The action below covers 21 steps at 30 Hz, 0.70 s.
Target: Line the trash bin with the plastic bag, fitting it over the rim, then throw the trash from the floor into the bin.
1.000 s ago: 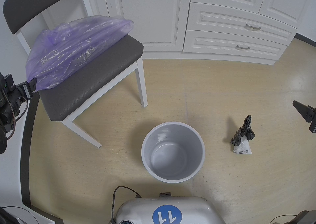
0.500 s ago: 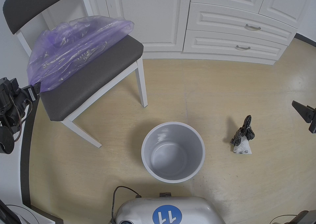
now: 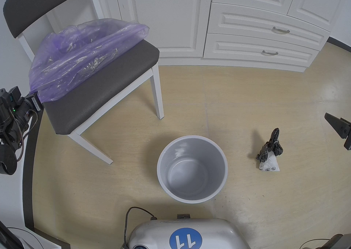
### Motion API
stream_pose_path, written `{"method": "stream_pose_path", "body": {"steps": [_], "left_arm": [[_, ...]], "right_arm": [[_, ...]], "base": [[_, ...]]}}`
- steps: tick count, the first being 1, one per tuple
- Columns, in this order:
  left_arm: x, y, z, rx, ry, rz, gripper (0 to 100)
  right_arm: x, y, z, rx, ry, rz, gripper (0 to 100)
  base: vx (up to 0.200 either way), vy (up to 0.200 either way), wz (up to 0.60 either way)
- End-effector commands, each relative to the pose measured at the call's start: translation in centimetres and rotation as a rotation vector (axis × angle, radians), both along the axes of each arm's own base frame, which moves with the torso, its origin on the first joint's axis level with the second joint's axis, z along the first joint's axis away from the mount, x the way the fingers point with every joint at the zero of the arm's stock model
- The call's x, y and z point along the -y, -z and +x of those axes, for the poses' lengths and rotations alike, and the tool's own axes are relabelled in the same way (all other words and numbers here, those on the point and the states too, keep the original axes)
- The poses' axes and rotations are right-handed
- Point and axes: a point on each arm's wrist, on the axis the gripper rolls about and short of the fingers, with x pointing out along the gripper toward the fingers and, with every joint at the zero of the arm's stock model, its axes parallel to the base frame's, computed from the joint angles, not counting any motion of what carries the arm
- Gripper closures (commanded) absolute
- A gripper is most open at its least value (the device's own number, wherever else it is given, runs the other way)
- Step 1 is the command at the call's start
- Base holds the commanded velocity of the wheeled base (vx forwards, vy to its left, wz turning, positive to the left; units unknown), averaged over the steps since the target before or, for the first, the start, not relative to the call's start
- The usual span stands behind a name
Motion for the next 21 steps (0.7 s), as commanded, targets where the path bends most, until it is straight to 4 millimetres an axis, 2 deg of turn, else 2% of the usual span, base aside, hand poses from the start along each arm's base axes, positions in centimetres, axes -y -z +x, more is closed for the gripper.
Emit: {"method": "stream_pose_path", "body": {"steps": [1, 7, 11, 15, 21], "left_arm": [[0.2, 0.4, -0.9, 0.010, 0.013, -0.016, 100], [0.8, 0.2, -2.8, 0.062, 0.080, 0.009, 100], [1.2, 0.1, -3.3, 0.072, 0.096, 0.012, 100], [3.0, -0.1, -4.3, 0.080, 0.159, 0.015, 100], [5.8, -1.1, -4.8, 0.119, 0.183, 0.027, 100]], "right_arm": [[0.0, 0.3, -0.7, 0.009, -0.010, -0.018, 0], [0.1, 0.7, -1.3, 0.020, -0.013, -0.072, 0], [0.1, 0.9, -1.2, 0.010, -0.013, -0.073, 0], [0.2, 1.2, -0.6, -0.020, 0.002, -0.071, 0], [0.2, 1.1, -0.6, -0.018, 0.009, -0.077, 0]], "base": [[0.000, 0.000, 0.00], [0.000, 0.000, 0.00], [0.000, 0.000, 0.00], [0.000, 0.000, 0.00], [0.000, 0.000, 0.00]]}}
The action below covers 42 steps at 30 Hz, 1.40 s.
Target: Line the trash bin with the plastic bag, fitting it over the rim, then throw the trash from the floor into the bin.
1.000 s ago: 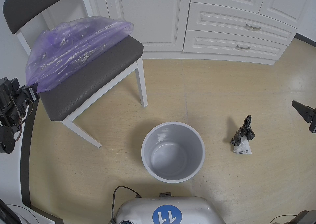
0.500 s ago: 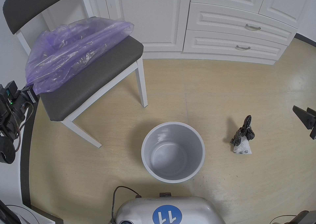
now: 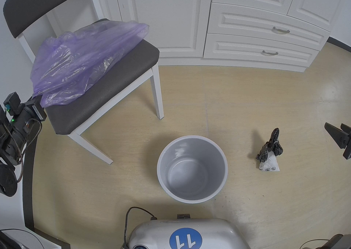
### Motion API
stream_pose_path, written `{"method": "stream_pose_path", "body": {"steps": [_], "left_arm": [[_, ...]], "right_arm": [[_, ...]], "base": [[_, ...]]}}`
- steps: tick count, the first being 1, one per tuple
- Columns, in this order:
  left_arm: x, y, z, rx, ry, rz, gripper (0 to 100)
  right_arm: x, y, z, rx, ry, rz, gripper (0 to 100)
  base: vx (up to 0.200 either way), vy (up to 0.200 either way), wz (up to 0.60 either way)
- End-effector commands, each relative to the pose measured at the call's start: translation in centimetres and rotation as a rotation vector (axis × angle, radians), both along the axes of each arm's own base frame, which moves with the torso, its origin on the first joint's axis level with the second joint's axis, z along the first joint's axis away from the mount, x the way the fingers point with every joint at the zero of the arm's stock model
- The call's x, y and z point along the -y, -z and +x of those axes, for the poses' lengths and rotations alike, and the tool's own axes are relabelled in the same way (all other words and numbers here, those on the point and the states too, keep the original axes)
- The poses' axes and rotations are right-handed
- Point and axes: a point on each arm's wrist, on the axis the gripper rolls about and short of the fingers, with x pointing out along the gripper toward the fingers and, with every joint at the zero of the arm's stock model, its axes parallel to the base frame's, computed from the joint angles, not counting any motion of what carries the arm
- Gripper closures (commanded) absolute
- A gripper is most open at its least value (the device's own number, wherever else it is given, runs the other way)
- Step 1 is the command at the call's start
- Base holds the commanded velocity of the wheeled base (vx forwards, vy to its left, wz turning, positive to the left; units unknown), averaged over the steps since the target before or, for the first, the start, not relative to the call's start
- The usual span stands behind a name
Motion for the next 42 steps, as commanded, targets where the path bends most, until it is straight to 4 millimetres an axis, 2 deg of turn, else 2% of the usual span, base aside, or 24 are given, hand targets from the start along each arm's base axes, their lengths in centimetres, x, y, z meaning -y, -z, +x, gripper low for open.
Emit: {"method": "stream_pose_path", "body": {"steps": [1, 3, 9, 14, 17, 22, 27, 36, 42], "left_arm": [[2.7, -1.2, -0.8, 0.049, 0.014, 0.020, 100], [3.6, -1.4, -0.8, 0.055, 0.010, 0.037, 100], [8.2, -1.7, -1.4, 0.066, 0.092, 0.051, 100], [10.5, -2.0, -2.3, 0.078, 0.148, 0.033, 100], [10.7, -2.2, -2.7, 0.096, 0.153, 0.021, 100], [10.9, -2.3, -4.3, 0.132, 0.177, 0.002, 100], [11.3, -3.3, -5.6, 0.175, 0.215, -0.017, 100], [12.3, -4.2, -7.6, 0.215, 0.308, -0.039, 100], [12.7, -4.2, -8.1, 0.217, 0.339, -0.043, 100]], "right_arm": [[0.0, -0.1, 0.3, -0.008, 0.013, -0.008, 0], [0.0, -0.1, 0.3, -0.008, 0.012, -0.008, 0], [-0.1, -0.3, 0.6, -0.003, 0.009, -0.025, 0], [-0.4, -0.5, 0.8, 0.003, 0.013, -0.044, 0], [-0.6, -0.6, 0.8, 0.016, 0.005, -0.042, 0], [-2.2, -0.8, 1.2, 0.048, 0.019, -0.038, 0], [-3.7, -0.4, 1.7, 0.046, 0.022, -0.045, 0], [-4.0, 0.1, 1.8, 0.041, 0.012, -0.049, 0], [-4.0, 0.1, 1.7, 0.041, 0.005, -0.049, 0]], "base": [[0.000, 0.000, 0.00], [0.000, 0.000, 0.00], [0.000, 0.000, 0.00], [0.000, 0.000, 0.00], [0.000, 0.000, 0.00], [0.000, 0.000, 0.00], [0.000, 0.000, 0.00], [0.000, 0.000, 0.00], [0.000, 0.000, 0.00]]}}
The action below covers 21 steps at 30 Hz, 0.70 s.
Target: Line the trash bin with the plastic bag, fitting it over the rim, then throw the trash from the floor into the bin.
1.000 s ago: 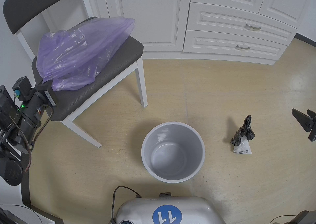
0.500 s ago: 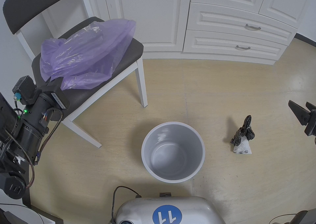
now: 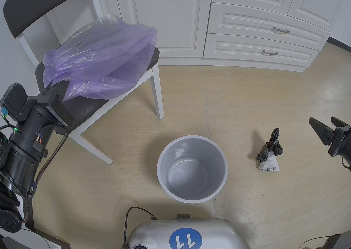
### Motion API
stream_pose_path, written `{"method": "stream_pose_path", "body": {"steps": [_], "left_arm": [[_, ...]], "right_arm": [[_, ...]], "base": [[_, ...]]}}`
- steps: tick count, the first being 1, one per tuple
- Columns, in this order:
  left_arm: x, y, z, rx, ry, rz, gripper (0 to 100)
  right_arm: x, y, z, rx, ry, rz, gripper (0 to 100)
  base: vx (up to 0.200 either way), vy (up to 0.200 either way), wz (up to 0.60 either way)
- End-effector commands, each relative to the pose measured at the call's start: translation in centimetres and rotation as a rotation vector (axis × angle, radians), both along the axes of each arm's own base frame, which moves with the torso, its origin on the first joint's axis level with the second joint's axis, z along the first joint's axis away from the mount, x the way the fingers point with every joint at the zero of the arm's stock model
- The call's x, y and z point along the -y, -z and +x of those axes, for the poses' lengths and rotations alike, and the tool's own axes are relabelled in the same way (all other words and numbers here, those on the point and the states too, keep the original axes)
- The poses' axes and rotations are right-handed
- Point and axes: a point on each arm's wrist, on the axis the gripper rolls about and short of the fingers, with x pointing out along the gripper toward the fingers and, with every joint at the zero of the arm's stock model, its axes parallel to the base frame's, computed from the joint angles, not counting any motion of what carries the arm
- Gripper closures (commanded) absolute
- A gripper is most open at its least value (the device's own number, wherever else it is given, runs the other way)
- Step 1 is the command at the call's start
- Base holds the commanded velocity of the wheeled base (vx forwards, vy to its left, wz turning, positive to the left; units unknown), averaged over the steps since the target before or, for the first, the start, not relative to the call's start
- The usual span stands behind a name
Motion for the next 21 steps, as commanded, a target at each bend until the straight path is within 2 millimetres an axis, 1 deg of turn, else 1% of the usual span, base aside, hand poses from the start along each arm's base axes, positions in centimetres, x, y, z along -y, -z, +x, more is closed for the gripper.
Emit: {"method": "stream_pose_path", "body": {"steps": [1, 18, 21], "left_arm": [[0.2, -0.2, -0.8, 0.011, 0.033, -0.007, 100], [0.8, 0.2, -1.7, 0.030, 0.052, 0.083, 100], [0.7, -0.1, -2.0, 0.044, 0.055, 0.079, 100]], "right_arm": [[-0.1, 0.2, 0.1, -0.011, -0.005, -0.006, 0], [-0.5, 1.1, 0.6, -0.051, -0.019, -0.025, 0], [-0.6, 1.2, 0.5, -0.054, -0.027, -0.027, 0]], "base": [[0.000, 0.000, 0.00], [0.000, 0.000, 0.00], [0.000, 0.000, 0.00]]}}
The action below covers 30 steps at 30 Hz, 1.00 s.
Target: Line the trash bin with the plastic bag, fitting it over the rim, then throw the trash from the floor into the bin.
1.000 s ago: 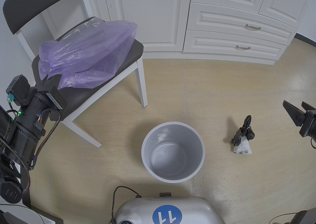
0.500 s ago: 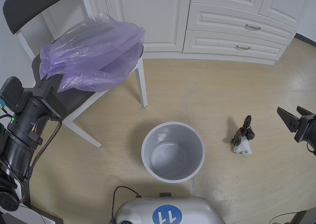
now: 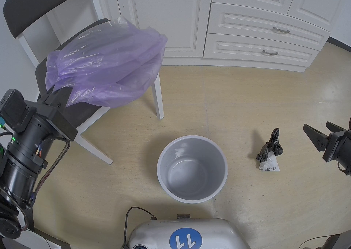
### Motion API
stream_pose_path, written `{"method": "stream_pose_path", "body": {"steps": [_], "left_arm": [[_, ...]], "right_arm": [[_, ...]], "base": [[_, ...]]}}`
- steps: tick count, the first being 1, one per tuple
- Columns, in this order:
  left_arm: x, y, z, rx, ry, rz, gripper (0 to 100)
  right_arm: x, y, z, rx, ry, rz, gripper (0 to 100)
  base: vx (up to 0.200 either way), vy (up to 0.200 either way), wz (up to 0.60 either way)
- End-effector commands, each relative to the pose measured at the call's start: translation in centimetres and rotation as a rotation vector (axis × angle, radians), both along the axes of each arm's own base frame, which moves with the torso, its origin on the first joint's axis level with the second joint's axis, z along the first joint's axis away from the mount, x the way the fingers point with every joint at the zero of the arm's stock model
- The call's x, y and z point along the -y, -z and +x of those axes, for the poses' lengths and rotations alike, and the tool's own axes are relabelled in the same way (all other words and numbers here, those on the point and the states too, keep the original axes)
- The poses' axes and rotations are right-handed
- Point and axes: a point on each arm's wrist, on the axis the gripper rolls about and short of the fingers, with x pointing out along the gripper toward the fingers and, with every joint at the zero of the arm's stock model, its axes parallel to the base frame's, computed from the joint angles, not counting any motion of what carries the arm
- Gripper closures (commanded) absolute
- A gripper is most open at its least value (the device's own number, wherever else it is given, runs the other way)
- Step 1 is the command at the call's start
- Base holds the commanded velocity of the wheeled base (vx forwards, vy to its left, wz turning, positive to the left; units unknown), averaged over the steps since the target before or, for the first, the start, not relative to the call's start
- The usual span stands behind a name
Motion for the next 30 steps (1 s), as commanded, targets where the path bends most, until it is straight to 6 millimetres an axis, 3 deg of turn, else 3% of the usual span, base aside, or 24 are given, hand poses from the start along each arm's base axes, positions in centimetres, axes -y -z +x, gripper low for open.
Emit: {"method": "stream_pose_path", "body": {"steps": [1, 30], "left_arm": [[0.0, -0.2, -0.5, 0.013, 0.015, -0.006, 100], [0.6, -1.0, -2.5, 0.048, 0.126, -0.044, 100]], "right_arm": [[-0.2, 0.2, 0.0, -0.010, -0.013, -0.005, 0], [-0.6, 0.8, -0.1, -0.032, -0.045, -0.013, 0]], "base": [[0.000, 0.000, 0.00], [0.000, 0.000, 0.00]]}}
